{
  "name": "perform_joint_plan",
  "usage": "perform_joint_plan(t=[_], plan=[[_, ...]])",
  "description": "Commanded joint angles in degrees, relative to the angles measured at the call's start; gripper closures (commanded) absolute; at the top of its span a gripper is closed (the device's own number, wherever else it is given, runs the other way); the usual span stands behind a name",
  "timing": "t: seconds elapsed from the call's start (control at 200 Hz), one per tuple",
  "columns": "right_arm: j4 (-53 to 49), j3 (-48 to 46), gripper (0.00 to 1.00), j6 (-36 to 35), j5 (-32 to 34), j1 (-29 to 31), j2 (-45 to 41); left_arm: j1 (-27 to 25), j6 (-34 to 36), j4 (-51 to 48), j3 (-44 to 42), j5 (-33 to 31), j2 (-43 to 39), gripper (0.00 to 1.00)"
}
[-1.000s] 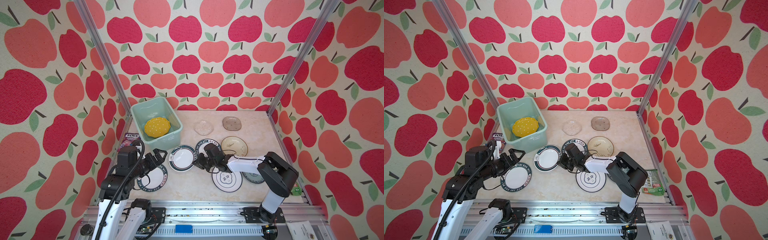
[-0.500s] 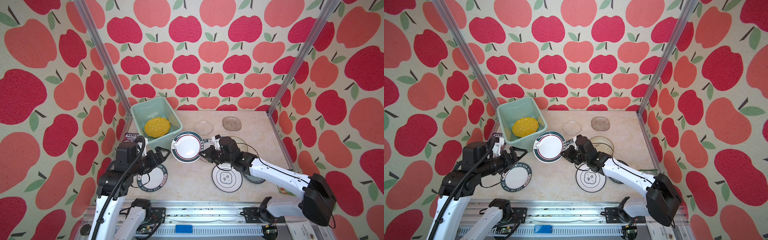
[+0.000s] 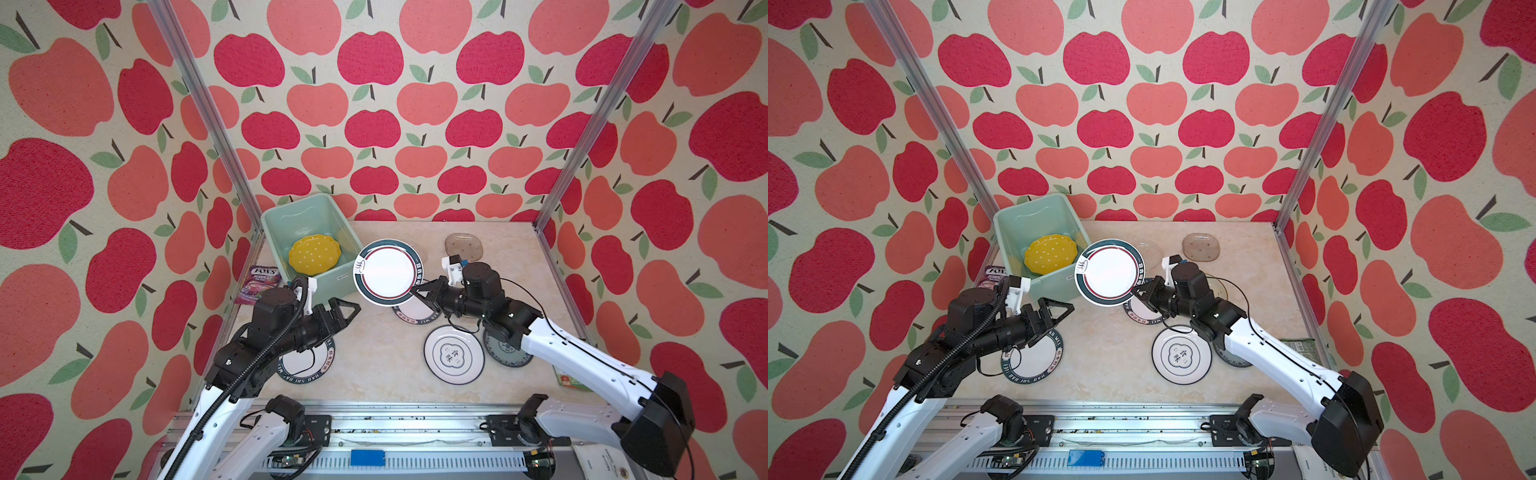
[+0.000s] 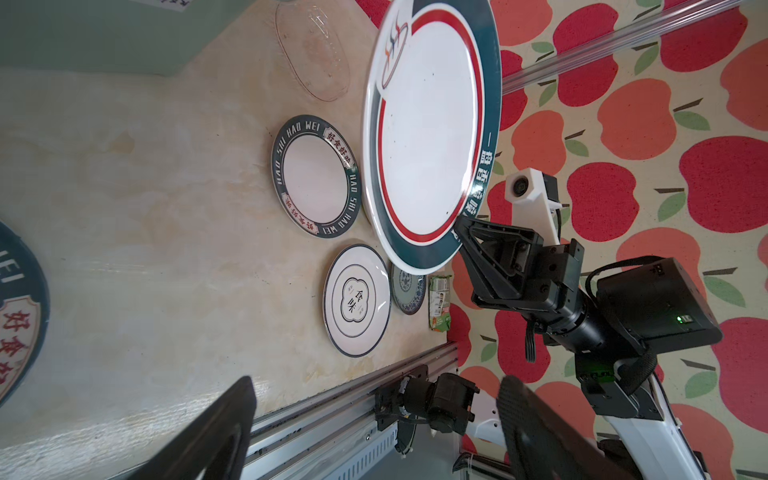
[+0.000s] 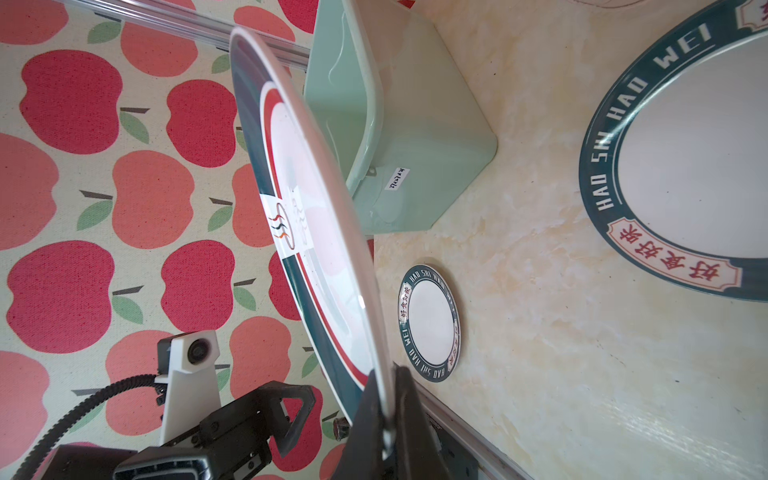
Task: Place the plates into the plastic bin on the countertop
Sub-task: 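Lift the plate upright with the right gripper while the left gripper reaches to its rim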
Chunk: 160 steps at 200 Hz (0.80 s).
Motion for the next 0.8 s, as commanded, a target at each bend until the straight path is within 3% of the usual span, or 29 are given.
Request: perform_joint_plan(t=[0.0, 0.415, 0.795], plan=[[5.11, 2.99, 1.0, 0.06, -2.84, 0.03, 0.95, -2.29, -4.78, 9.4, -2.25, -5.86, -0.49, 0.08], [12.83, 2.5, 1.0, 5.26, -4.47, 2.4, 3.09, -6.58, -12.82, 28.08, -11.41, -16.16, -1.83, 0.21], [17.16, 1.85, 1.0, 8.82, -4.48, 3.98, 4.3, -9.46, -13.81, 39.01, -15.68, -22.45, -0.97, 0.39]])
